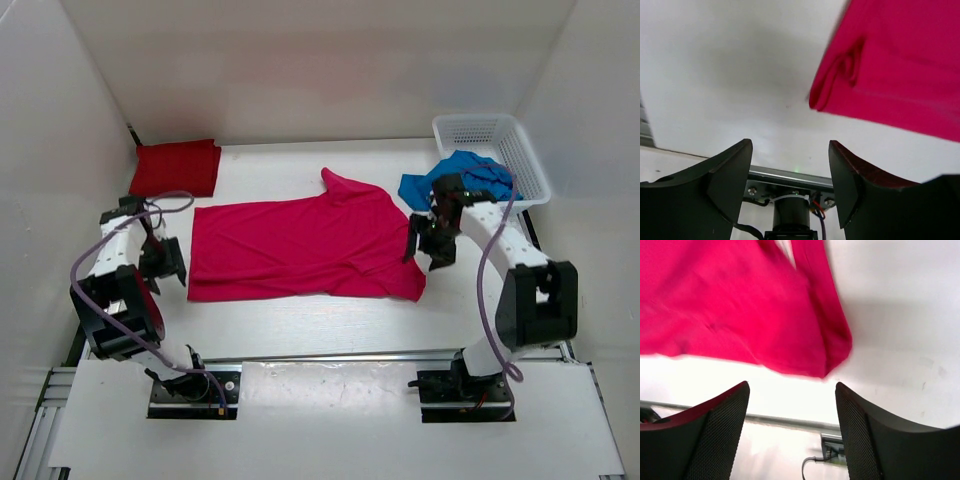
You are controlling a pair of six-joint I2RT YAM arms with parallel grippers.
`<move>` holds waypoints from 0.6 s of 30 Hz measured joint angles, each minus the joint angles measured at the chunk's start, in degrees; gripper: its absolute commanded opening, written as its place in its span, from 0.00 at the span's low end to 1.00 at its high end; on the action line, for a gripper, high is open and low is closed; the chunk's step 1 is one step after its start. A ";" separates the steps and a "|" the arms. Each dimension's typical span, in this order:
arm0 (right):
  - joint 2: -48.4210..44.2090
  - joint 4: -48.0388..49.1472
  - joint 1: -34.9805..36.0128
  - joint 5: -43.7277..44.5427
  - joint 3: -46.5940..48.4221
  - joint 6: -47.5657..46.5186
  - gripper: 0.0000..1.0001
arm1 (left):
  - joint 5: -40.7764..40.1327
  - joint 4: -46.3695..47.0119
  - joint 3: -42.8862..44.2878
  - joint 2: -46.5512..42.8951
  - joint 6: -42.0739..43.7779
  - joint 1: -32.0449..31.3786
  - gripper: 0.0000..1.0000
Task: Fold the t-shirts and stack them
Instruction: Fold the flattened tshirt in 1/3 of the way
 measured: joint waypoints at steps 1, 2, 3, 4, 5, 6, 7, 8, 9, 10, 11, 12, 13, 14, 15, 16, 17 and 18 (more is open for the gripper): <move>-2.40 0.33 -0.09 -0.02 -3.15 0.37 0.74 | 0.02 -0.04 -2.62 -0.81 0.00 0.00 0.73; -4.66 0.85 -0.13 -0.07 -6.62 0.81 0.74 | 0.02 0.00 -4.94 -0.81 0.00 0.00 0.73; -6.14 1.11 -0.22 -0.24 -9.79 1.18 0.75 | 0.09 0.09 -6.64 -0.28 0.00 0.00 0.73; -6.84 1.46 -0.22 -0.46 -12.24 1.60 0.75 | 0.17 0.37 -8.13 0.63 0.00 -0.09 0.74; -7.02 2.01 -0.22 -0.63 -14.58 1.92 0.75 | 0.39 0.57 -8.96 1.62 0.02 -0.15 0.74; -6.95 3.19 -0.22 -0.83 -16.98 2.14 0.75 | 1.03 0.90 -9.40 2.78 -0.02 -0.15 0.74; -6.80 3.93 -0.22 -0.98 -18.51 2.21 0.75 | 1.81 1.31 -9.46 3.58 0.00 -0.17 0.76; -6.73 5.01 -0.22 -1.25 -20.35 2.34 0.76 | 2.69 2.08 -9.46 4.15 0.00 -0.20 0.76; -6.73 5.97 -0.22 -1.44 -21.73 2.47 0.76 | 3.48 2.91 -9.44 4.57 -0.02 -0.22 0.76; -6.67 6.73 -0.26 -1.60 -22.49 2.58 0.76 | 4.02 3.54 -9.44 4.81 -0.02 -0.28 0.76; -6.51 7.74 -0.33 -1.81 -23.04 2.73 0.76 | 4.46 4.13 -9.44 5.01 -0.02 -0.46 0.76; -6.21 8.70 -0.37 -1.88 -23.28 2.84 0.76 | 4.90 4.66 -9.46 5.31 0.00 -0.57 0.76; -5.60 9.94 -0.50 -2.10 -23.43 2.97 0.76 | 5.22 5.25 -9.46 5.77 0.00 -0.70 0.76; -4.92 11.43 -0.66 -2.29 -23.67 3.13 0.76 | 5.35 5.86 -9.49 6.38 0.00 -0.81 0.76; -4.24 12.90 -0.92 -2.54 -24.06 3.32 0.76 | 5.44 6.54 -9.51 6.97 0.00 -0.87 0.76; -3.61 13.44 -1.33 -2.93 -24.22 3.63 0.76 | 5.49 7.17 -9.57 7.63 0.00 -0.94 0.76; -3.48 13.62 -1.79 -3.48 -24.22 3.89 0.75 | 5.49 7.69 -9.62 8.22 0.00 -0.96 0.76; -3.45 13.77 -2.23 -3.98 -24.24 4.15 0.72 | 5.57 8.09 -9.62 8.57 0.00 -0.96 0.76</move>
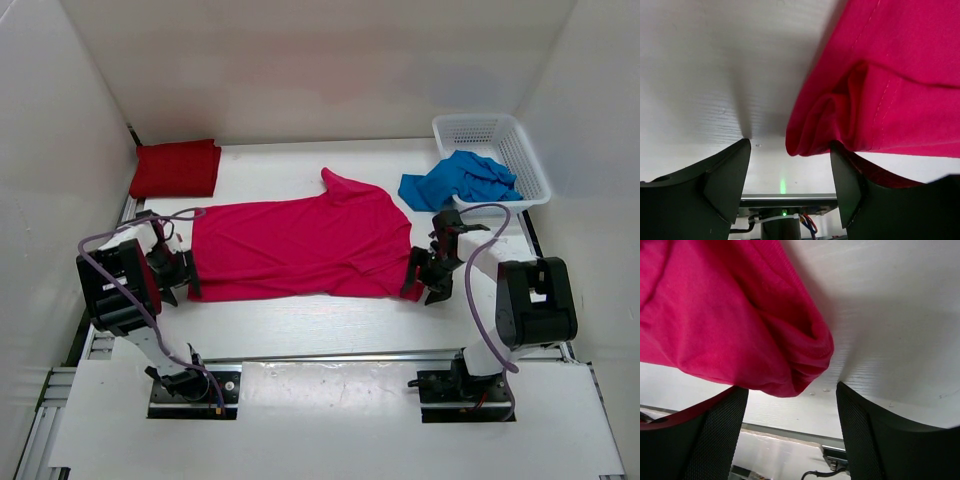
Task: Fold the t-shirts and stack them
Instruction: Fold the flattened tshirt in 1/3 of the way
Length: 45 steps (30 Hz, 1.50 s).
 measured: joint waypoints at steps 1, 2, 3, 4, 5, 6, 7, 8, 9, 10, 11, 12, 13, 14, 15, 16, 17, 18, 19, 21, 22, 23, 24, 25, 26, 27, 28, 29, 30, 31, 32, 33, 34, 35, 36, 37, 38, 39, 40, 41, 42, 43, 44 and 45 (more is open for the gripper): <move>0.09 0.22 -0.46 -0.44 0.00 0.24 0.69 | 0.07 0.35 0.00 0.22 -0.02 0.00 0.76; 0.22 0.68 -0.90 -0.94 -0.07 0.44 0.64 | 0.22 0.68 0.00 0.24 -0.02 0.00 0.69; 0.39 1.16 -1.16 -1.42 -0.13 0.61 0.49 | 0.44 1.01 0.00 0.24 -0.09 0.00 0.63; 0.55 1.60 -1.44 -1.84 -0.26 0.52 0.41 | 0.66 1.36 0.02 0.24 -0.22 0.00 0.56; 0.81 2.56 -1.60 -2.03 -0.55 0.81 0.34 | 1.20 1.57 0.07 0.39 -0.09 0.00 0.45; 1.16 3.02 -1.77 -2.56 -0.74 0.98 0.21 | 1.44 1.70 0.15 0.63 -0.35 0.00 0.20; 1.33 3.54 -1.86 -2.80 -0.98 1.01 0.15 | 1.77 1.79 0.28 1.03 -0.61 0.00 0.10; 1.46 4.07 -1.90 -3.23 -1.33 1.22 0.11 | 2.19 2.03 0.37 1.53 -0.37 0.00 0.10; 1.49 4.50 -2.08 -3.80 -1.66 1.42 0.03 | 2.73 1.73 0.68 1.92 -0.20 0.00 0.10; 1.46 4.85 -2.29 -4.28 -1.99 1.49 0.01 | 2.84 1.57 0.85 2.05 -0.13 0.00 0.10; 1.27 5.16 -2.62 -4.74 -2.36 1.73 0.00 | 2.84 1.60 0.98 2.05 -0.13 0.00 0.10; 0.76 5.44 -2.99 -5.18 -2.89 1.81 0.00 | 2.80 1.64 1.03 2.05 -0.13 0.00 0.10; 0.07 5.55 -3.28 -5.25 -3.52 1.81 0.00 | 2.51 1.64 1.03 2.05 -0.15 0.00 0.10; -1.07 5.31 -3.65 -4.98 -4.35 1.81 0.00 | 2.10 1.57 1.05 2.01 -0.20 0.00 0.10; -2.49 4.94 -4.09 -4.63 -5.40 1.88 0.00 | 1.55 1.49 1.05 1.84 -0.20 0.00 0.10; -4.20 4.24 -4.48 -4.26 -6.49 1.95 0.00 | 0.94 1.27 1.05 1.57 -0.17 0.04 0.10; -6.05 3.08 -4.79 -3.91 -7.45 2.23 0.00 | 0.11 1.05 1.05 1.16 -0.20 0.20 0.10; -7.80 2.01 -4.94 -3.61 -8.33 2.54 0.00 | -0.79 0.83 1.05 0.70 -0.20 0.44 0.10; -9.66 0.94 -5.16 -3.34 -9.16 2.84 0.00 | -1.81 0.52 1.05 0.11 -0.20 0.70 0.10; -13.05 -1.09 -5.16 -2.89 -10.67 4.11 0.00 | -4.24 -0.22 1.03 -1.16 -0.22 1.16 0.10; -14.43 -1.77 -5.14 -2.97 -11.30 4.74 0.00 | -5.25 -0.72 1.03 -1.64 -0.22 1.27 0.10; -15.41 -2.34 -5.09 -2.97 -11.80 5.49 0.00 | -6.12 -1.20 1.01 -2.05 -0.22 1.31 0.10; -16.17 -2.75 -5.11 -2.95 -12.41 6.12 0.00 | -6.80 -1.73 0.96 -2.27 -0.22 1.29 0.10; -16.59 -2.89 -5.14 -2.97 -13.03 6.91 0.00 | -7.26 -2.16 0.76 -2.38 -0.22 1.29 0.10; -16.74 -2.86 -5.14 -2.97 -13.75 7.34 0.00 | -7.67 -2.29 0.37 -2.45 -0.22 1.29 0.12; -16.76 -2.84 -5.14 -2.95 -14.69 7.96 0.00 | -8.15 -2.51 -0.20 -2.47 -0.24 1.29 0.17; -16.76 -2.89 -5.14 -2.95 -15.69 8.61 0.00 | -8.57 -2.75 -0.87 -2.47 -0.17 1.29 0.26; -16.76 -2.95 -5.16 -2.93 -16.63 9.03 0.00 | -9.03 -3.08 -1.55 -2.47 -0.07 1.29 0.36; -16.76 -3.08 -5.16 -2.91 -17.40 9.55 0.02 | -9.73 -3.34 -2.19 -2.47 -0.02 1.29 0.57; -16.85 -3.37 -5.16 -3.30 -17.84 10.12 0.02 | -10.32 -3.50 -2.73 -2.47 -0.13 1.31 0.62; -16.96 -3.50 -5.18 -3.41 -17.97 10.43 0.02 | -10.80 -3.67 -2.97 -2.47 0.07 1.31 0.64; -17.11 -3.52 -5.20 -3.41 -18.01 10.80 0.03 | -11.39 -3.82 -2.99 -2.51 -0.02 1.36 0.64; -17.27 -3.52 -5.20 -3.39 -18.05 11.08 0.03 | -12.09 -3.58 -2.97 -2.82 -0.09 1.42 0.64; -17.35 -3.48 -5.20 -3.37 -18.05 11.28 0.03 | -12.68 -3.50 -2.80 -3.37 -0.04 1.49 0.64; -17.40 -3.45 -5.20 -3.37 -18.08 11.41 0.03 | -13.11 -3.56 -2.36 -4.17 0.00 1.53 0.64; -17.40 -3.45 -5.20 -3.37 -18.08 11.47 0.04 | -13.53 -3.56 -1.57 -5.27 0.00 1.53 0.64; -17.40 -3.43 -5.20 -3.37 -18.08 11.52 0.04 | -13.84 -3.48 -0.66 -6.38 0.00 1.38 0.64; -17.40 -3.43 -5.20 -3.39 -18.08 11.56 0.05 | -14.19 -3.30 0.48 -7.93 0.00 1.05 0.64; -17.40 -3.43 -5.20 -3.39 -18.08 11.61 0.05 | -14.27 -3.15 1.57 -9.79 0.00 0.39 0.62; -17.40 -3.41 -5.20 -3.39 -18.08 11.58 0.07 | -14.23 -3.10 2.58 -11.85 0.00 -0.59 0.59; -17.40 -3.41 -5.20 -3.39 -18.08 11.58 0.08 | -14.14 -3.17 3.48 -13.92 -0.09 -2.08 0.59; -17.40 -3.39 -5.20 -3.39 -18.10 11.58 0.08 | -13.92 -3.30 4.17 -15.93 -0.04 -3.98 0.58; -17.40 -3.39 -5.20 -3.39 -18.10 11.61 0.08 | -13.46 -3.58 4.46 -17.77 -0.02 -6.27 0.58; -17.40 -3.39 -5.20 -3.39 -18.10 11.58 0.08 | -13.38 -3.76 4.28 -19.50 0.00 -9.20 0.56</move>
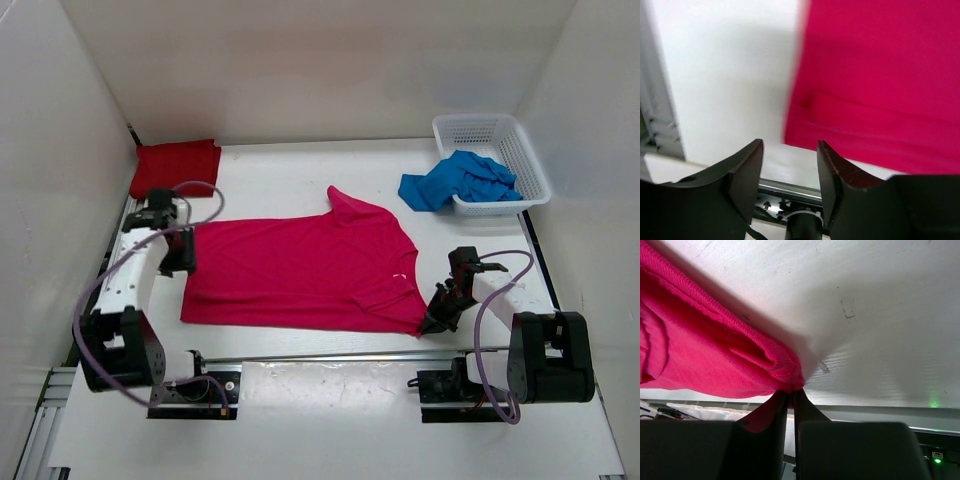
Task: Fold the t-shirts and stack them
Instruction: Fold the flattened tshirt in 1/3 of the way
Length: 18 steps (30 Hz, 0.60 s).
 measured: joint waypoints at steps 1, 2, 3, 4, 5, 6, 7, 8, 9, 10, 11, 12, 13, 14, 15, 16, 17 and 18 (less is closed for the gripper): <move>0.00 0.02 0.00 0.00 0.00 -0.04 0.08 | 0.17 -0.17 -0.59 -1.42 0.00 -3.02 0.56; 0.00 0.02 0.00 0.00 0.00 -0.09 0.08 | 0.07 -0.22 -1.73 -2.54 -0.02 -6.14 0.54; 0.00 0.02 0.00 0.00 0.00 -0.11 0.08 | -0.09 -0.22 -3.54 -3.39 0.02 -9.38 0.53; 0.00 0.02 0.00 0.00 0.00 -0.13 0.08 | -0.46 -0.15 -5.90 -3.93 0.04 -12.07 0.49; 0.00 0.02 0.00 0.00 0.00 -0.13 0.08 | -0.85 -0.59 -8.28 -4.00 0.07 -14.40 0.45; 0.00 0.02 0.00 0.00 0.00 -0.13 0.08 | -1.22 -1.38 -10.36 -3.65 0.04 -16.37 0.42; 0.00 0.02 0.00 0.02 0.00 -0.13 0.08 | -1.81 -2.34 -11.82 -2.99 0.04 -18.08 0.38; 0.00 0.02 0.00 0.02 0.00 -0.13 0.08 | -2.03 -3.32 -12.48 -2.23 -0.02 -19.37 0.37; 0.00 0.02 0.00 0.00 0.00 -0.13 0.08 | -2.08 -4.46 -12.55 -1.22 0.02 -20.59 0.37; 0.00 0.04 0.00 0.02 -0.02 -0.13 0.08 | -2.08 -5.38 -12.13 -0.13 0.09 -21.57 0.37; -0.04 0.07 0.00 0.02 -0.09 -0.13 0.08 | -2.03 -6.27 -11.34 1.14 0.09 -22.29 0.37; -0.13 0.09 0.00 0.02 -0.17 -0.13 0.08 | -1.95 -6.97 -10.38 2.51 0.09 -22.88 0.37; -0.26 0.13 0.00 0.00 -0.26 -0.13 0.08 | -1.92 -7.34 -9.42 3.91 0.07 -23.30 0.37; -0.35 0.13 0.00 0.00 -0.28 -0.13 0.08 | -1.92 -7.28 -8.76 5.07 0.07 -23.52 0.38; -0.42 0.13 0.00 0.02 -0.28 -0.13 0.08 | -2.10 -6.84 -8.41 6.16 0.07 -23.71 0.39; -0.52 0.15 0.00 0.04 -0.31 -0.13 0.08 | -2.36 -6.21 -8.35 7.13 0.04 -23.76 0.41; -0.63 0.17 0.00 0.15 -0.35 -0.13 0.08 | -2.62 -5.70 -8.28 8.09 0.07 -23.76 0.41; -0.70 0.20 0.00 0.17 -0.39 -0.11 0.08 | -2.75 -5.51 -8.13 8.87 0.04 -23.74 0.42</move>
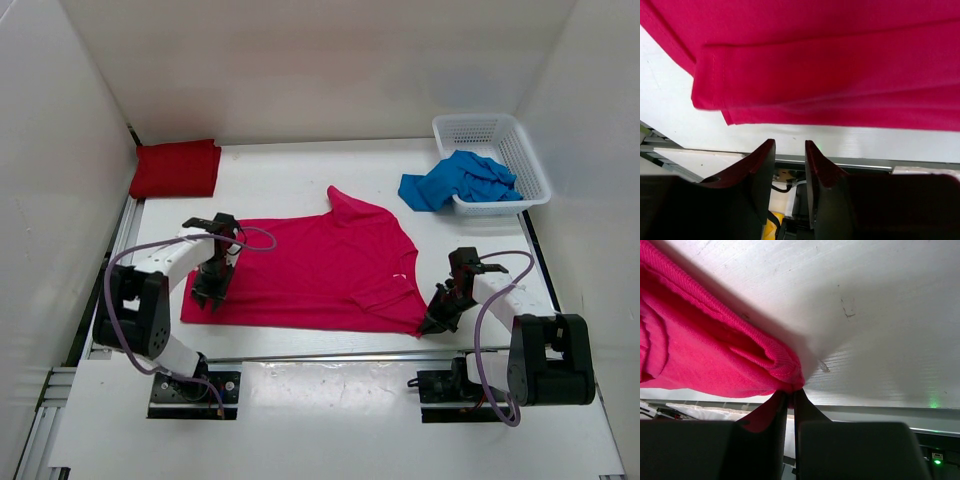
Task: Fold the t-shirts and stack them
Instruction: Fold the flattened tshirt in 1/3 of the way
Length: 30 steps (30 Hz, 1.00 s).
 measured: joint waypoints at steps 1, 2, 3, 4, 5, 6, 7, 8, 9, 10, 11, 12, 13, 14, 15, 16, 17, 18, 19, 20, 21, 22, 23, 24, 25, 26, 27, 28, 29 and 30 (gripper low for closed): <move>0.02 -0.02 0.00 0.02 0.00 -0.02 0.08 | -0.15 0.28 0.24 0.98 0.02 0.07 0.42; 0.00 0.00 0.00 0.04 0.00 -0.02 0.08 | -0.31 0.35 0.72 2.03 0.00 0.26 0.42; 0.00 0.00 0.00 0.04 0.00 -0.02 0.08 | -0.44 0.63 1.27 3.21 0.00 0.50 0.42; 0.00 0.00 0.00 0.04 0.00 -0.02 0.08 | -0.52 1.11 1.73 4.37 0.00 0.90 0.42; -0.02 0.00 0.00 0.04 0.00 -0.02 0.08 | -0.66 1.90 2.08 5.73 0.00 1.49 0.44; -0.04 0.00 0.00 0.07 0.00 -0.02 0.08 | -0.81 2.67 2.21 6.78 0.00 1.99 0.46; -0.04 0.00 0.00 0.09 0.00 -0.02 0.08 | -1.03 3.23 2.40 7.91 0.02 2.75 0.47; -0.04 0.00 0.00 0.09 0.00 -0.02 0.08 | -1.14 3.32 2.84 8.85 0.02 3.37 0.47; -0.04 0.00 0.00 0.11 0.00 -0.02 0.08 | -1.29 3.34 3.52 9.86 -0.02 4.07 0.49; -0.04 0.00 0.00 0.11 0.00 -0.02 0.08 | -1.44 3.45 4.33 10.67 0.02 4.79 0.50; -0.04 0.00 0.00 0.11 -0.02 -0.02 0.08 | -1.51 3.52 5.62 11.58 0.02 5.68 0.52; -0.11 0.04 0.00 0.09 -0.09 -0.02 0.08 | -1.60 3.65 6.97 12.33 0.04 6.43 0.55; -0.17 0.04 0.00 0.09 -0.13 0.00 0.08 | -1.68 4.02 8.24 12.90 0.09 6.99 0.57; -0.26 0.07 0.00 0.11 -0.17 0.00 0.08 | -1.79 4.35 9.20 13.31 0.00 7.54 0.60; -0.31 0.09 0.00 0.09 -0.17 0.00 0.08 | -1.86 4.44 10.29 13.75 0.00 8.13 0.64; -0.31 0.09 0.00 0.09 -0.20 0.00 0.08 | -1.84 4.50 11.21 14.23 0.11 8.72 0.65; -0.31 0.09 0.00 0.09 -0.20 0.00 0.08 | -1.79 4.46 11.96 14.80 0.00 9.38 0.65; -0.31 0.09 0.00 0.11 -0.20 0.00 0.08 | -1.77 4.17 12.79 15.65 0.00 10.03 0.65; -0.31 0.09 0.00 0.09 -0.20 0.00 0.08 | -1.70 4.22 13.38 16.65 0.00 10.64 0.65; -0.31 0.09 0.00 0.09 -0.20 -0.02 0.08 | -1.66 4.17 13.88 17.64 -0.02 11.23 0.65; -0.31 0.09 0.00 0.09 -0.20 0.00 0.10 | -1.62 4.20 14.23 18.64 -0.02 11.91 0.65; -0.31 0.09 0.00 0.09 -0.20 0.00 0.12 | -1.60 4.17 14.43 19.30 -0.02 12.44 0.65; -0.31 0.09 0.00 0.07 -0.20 0.00 0.15 | -1.49 4.09 14.49 19.74 -0.02 12.85 0.65; -0.35 0.11 0.00 0.02 -0.20 0.00 0.17 | -1.40 3.91 14.60 19.80 -0.02 13.22 0.65; -0.46 0.11 0.00 0.04 -0.20 0.02 0.18 | -1.40 3.45 14.86 19.45 -0.02 13.29 0.65; -0.63 0.09 0.00 0.07 -0.22 0.00 0.20 | -1.42 3.32 15.17 18.73 -0.02 12.98 0.65; -0.83 0.09 0.00 0.11 -0.26 0.00 0.20 | -1.57 3.63 15.52 17.31 -0.02 12.04 0.65; -0.98 0.09 0.00 0.24 -0.31 -0.02 0.20 | -2.03 4.28 15.93 15.30 -0.04 10.54 0.65; -1.07 0.07 0.00 0.33 -0.31 -0.02 0.20 | -2.34 4.85 16.57 12.92 -0.04 8.61 0.65; -1.07 0.07 0.00 0.35 -0.31 0.00 0.20 | -2.60 6.12 17.25 9.86 -0.07 5.73 0.65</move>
